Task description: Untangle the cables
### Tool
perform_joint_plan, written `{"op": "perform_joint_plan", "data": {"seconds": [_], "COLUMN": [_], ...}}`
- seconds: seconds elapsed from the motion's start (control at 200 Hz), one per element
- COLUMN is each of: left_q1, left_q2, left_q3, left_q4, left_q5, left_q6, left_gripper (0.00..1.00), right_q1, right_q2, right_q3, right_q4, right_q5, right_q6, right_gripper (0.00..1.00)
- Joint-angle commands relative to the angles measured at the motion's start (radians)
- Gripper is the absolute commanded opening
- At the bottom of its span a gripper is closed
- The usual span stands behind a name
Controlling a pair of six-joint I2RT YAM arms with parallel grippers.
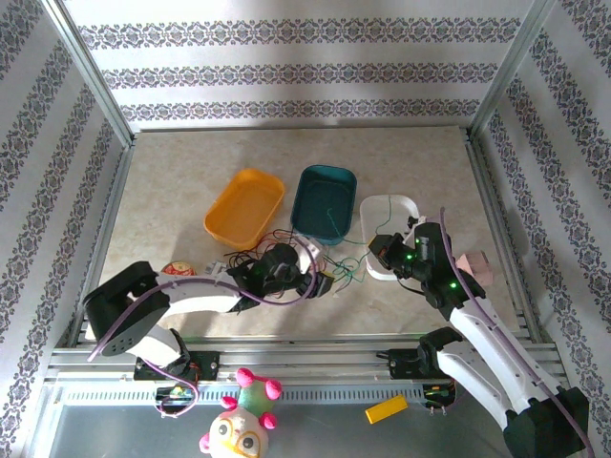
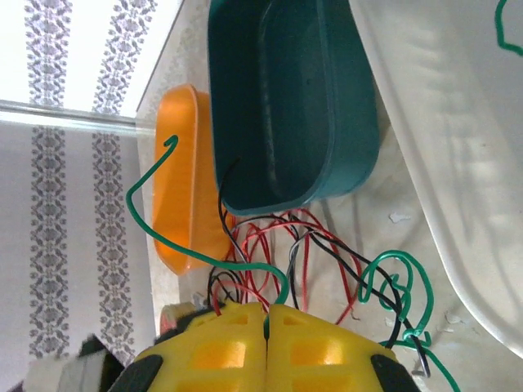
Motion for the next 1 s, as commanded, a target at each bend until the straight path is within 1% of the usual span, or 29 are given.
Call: {"op": "perform_joint_plan", "data": {"seconds": [0.0,0.085,0.16,0.195,0.27,0.31,0.425,0.48,0.59,0.765,0.894,0.994], "left_q1": [-0.036,-0.051,-0.062,-0.063,-0.063,-0.063,-0.064,-0.065,-0.065,-0.063,-0.054,-0.033], "left_q2": [0.066,0.117,0.150,0.164,0.187,0.197,0.208,0.192,0.114,-0.093,-0.191,-0.235], "left_q3": [0.045,0.078,0.109,0.120,0.135,0.139,0.144,0.136,0.098,0.028,0.016,-0.003], "left_q4": [-0.071,-0.085,-0.105,-0.107,-0.109,-0.107,-0.104,-0.095,-0.060,-0.012,-0.017,0.020], "left_q5": [0.076,0.102,0.101,0.097,0.084,0.076,0.033,0.024,0.014,-0.002,0.024,0.056], "left_q6": [0.069,0.083,0.099,0.104,0.108,0.110,0.099,0.088,0.063,0.019,0.000,-0.033], "left_gripper": [0.65,0.63,0.58,0.56,0.46,0.39,0.09,0.00,0.00,0.00,0.00,0.00], "right_q1": [0.009,0.009,0.007,0.007,0.006,0.006,0.005,0.006,0.010,0.016,0.025,0.034], "right_q2": [-0.010,-0.010,-0.009,-0.007,-0.005,-0.005,-0.009,-0.012,-0.015,-0.003,0.021,0.038], "right_q3": [-0.007,-0.007,-0.005,-0.004,-0.002,0.000,-0.001,-0.005,-0.017,-0.045,-0.063,-0.071], "right_q4": [0.041,0.046,0.054,0.055,0.059,0.063,0.063,0.059,0.049,0.054,0.065,0.068], "right_q5": [0.051,0.061,0.064,0.066,0.069,0.070,0.074,0.081,0.100,0.124,0.133,0.144], "right_q6": [0.030,0.042,0.049,0.050,0.055,0.058,0.063,0.064,0.069,0.079,0.081,0.076], "right_gripper": [0.00,0.00,0.00,0.00,0.00,0.00,0.00,0.00,0.00,0.00,0.00,0.00]}}
